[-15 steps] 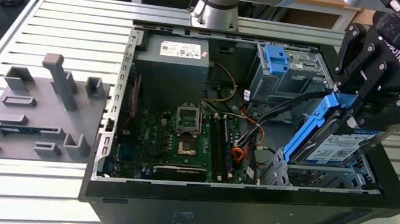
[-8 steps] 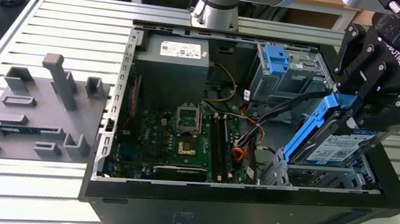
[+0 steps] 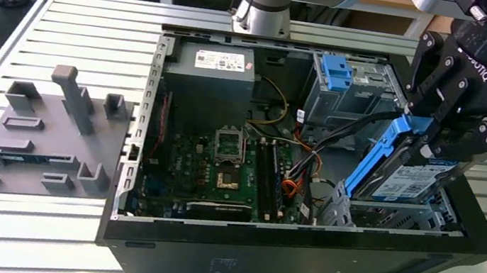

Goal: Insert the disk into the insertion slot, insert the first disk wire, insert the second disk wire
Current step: 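Insert the disk into the insertion slot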

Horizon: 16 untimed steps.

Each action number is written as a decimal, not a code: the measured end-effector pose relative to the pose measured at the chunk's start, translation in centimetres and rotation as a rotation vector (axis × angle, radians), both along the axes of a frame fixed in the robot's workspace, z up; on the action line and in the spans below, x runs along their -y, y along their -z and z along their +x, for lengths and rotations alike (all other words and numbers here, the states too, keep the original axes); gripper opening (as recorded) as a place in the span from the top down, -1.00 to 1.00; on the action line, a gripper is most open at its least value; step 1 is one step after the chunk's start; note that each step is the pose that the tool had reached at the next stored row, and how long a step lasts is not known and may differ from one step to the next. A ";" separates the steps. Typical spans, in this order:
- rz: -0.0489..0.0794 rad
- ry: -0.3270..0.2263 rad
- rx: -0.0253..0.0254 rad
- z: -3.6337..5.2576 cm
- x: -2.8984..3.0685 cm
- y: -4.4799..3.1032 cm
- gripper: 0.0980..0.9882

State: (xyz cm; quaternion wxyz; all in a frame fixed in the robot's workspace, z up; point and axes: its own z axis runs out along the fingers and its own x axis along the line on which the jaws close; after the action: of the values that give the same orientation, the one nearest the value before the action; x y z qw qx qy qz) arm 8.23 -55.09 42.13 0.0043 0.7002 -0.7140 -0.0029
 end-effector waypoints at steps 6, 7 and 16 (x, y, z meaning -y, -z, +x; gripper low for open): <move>0.000 0.000 0.0000 0.01 0.00 0.40 0.39; 0.000 0.000 0.0000 0.01 0.00 0.48 0.39; 0.000 0.000 0.0000 0.02 0.00 1.30 0.39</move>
State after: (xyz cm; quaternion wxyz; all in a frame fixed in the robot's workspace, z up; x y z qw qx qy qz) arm 8.25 -55.09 40.83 0.0044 0.7002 -0.7140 -0.0029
